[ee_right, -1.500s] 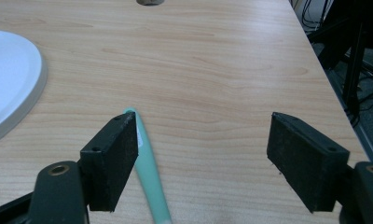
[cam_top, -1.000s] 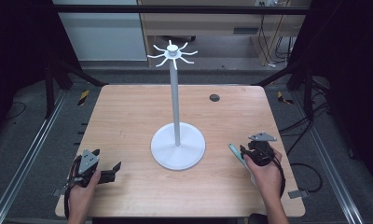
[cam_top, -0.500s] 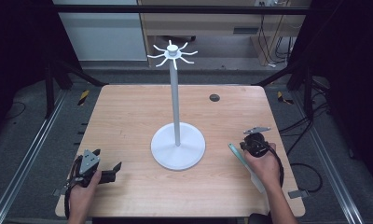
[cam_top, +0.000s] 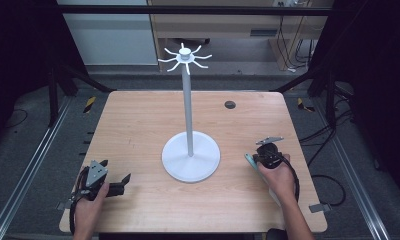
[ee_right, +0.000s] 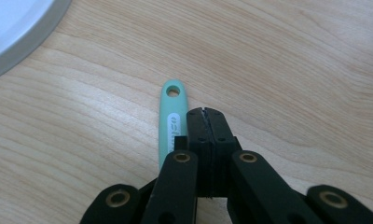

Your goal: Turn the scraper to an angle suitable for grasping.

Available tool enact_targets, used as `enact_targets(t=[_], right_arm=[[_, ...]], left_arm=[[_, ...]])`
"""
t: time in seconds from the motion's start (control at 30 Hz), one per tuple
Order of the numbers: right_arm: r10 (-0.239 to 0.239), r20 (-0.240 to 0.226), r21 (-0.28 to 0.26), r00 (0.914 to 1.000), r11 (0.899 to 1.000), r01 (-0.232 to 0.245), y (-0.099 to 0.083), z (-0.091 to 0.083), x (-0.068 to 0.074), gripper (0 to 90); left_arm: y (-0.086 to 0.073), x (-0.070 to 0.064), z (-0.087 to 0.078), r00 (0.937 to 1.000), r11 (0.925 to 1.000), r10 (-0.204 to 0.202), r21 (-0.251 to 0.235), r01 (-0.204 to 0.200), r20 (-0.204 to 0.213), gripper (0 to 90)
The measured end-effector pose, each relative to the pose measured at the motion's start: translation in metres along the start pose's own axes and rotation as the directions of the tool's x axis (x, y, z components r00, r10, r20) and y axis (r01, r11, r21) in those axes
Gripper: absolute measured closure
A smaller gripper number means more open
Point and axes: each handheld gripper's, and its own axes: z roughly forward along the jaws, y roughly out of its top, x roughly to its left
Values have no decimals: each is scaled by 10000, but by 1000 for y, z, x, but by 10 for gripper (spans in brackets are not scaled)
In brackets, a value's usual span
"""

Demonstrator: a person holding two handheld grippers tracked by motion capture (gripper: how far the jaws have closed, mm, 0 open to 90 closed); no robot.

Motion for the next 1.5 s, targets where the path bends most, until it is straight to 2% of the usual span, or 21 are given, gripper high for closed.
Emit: enact_targets(t=[0.13, 0.27, 0.3, 0.4, 0.47, 0.5, 0.67, 0.83, 1.07, 1.17, 1.37, 1.4, 1.5], right_arm=[[-114, -212, 66, 9997, 9999, 116, 0, 0, 2, 900], [-214, -846, 128, 9962, 9997, 226, -1, -2, 10, 900], [-214, -846, 128, 9962, 9997, 226, -1, -2, 10, 900], [-284, -1113, 179, 9934, 9994, 305, -2, -3, 17, 900], [-524, -1305, 361, 9901, 9977, 576, -2, -5, 24, 900], [-665, -1313, 376, 9891, 9967, 720, -1, -5, 26, 900], [-773, -1343, 400, 9879, 9957, 833, 0, -8, 30, 900], [-1064, -1189, 428, 9872, 9928, 1122, 2, -13, 31, 900], [-1505, -1278, 564, 9803, 9857, 1587, 11, -21, 36, 897], [-1775, -1373, 705, 9745, 9796, 1883, 14, -23, 39, 880], [-1908, -1401, 1028, 9716, 9732, 2059, 19, -25, 40, 842], [-2062, -1369, 1165, 9689, 9680, 2225, 21, -25, 40, 824], [-2129, -1378, 1343, 9673, 9636, 2312, 24, -25, 41, 785]], left_arm=[[0, 0, 1, 10000, 10000, 20, 23, -20, 26, 27], [0, -1, 1, 10000, 10000, 48, 45, -48, 25, 27], [0, -1, 1, 10000, 10000, 48, 45, -48, 25, 27], [0, -1, 2, 10000, 10000, 64, 73, -64, 37, 27], [0, -1, 2, 10000, 10000, 53, 68, -54, 33, 27], [0, -1, 2, 10000, 10000, 53, 80, -53, 32, 27], [0, 0, 1, 10000, 10000, 53, 72, -53, -24, 27], [-1, 1, 1, 10000, 10000, -11, 62, 11, -38, 27], [-1, 1, 1, 10000, 10000, -26, 63, 26, -61, 27], [-1, 2, 2, 10000, 10000, -47, 73, 48, -61, 27], [-1, 2, 1, 10000, 10000, -24, 82, 24, -66, 27], [-1, 2, 1, 10000, 10000, -25, 82, 26, -67, 27], [-1, 2, 2, 10000, 10000, -16, 77, 17, -67, 27]])
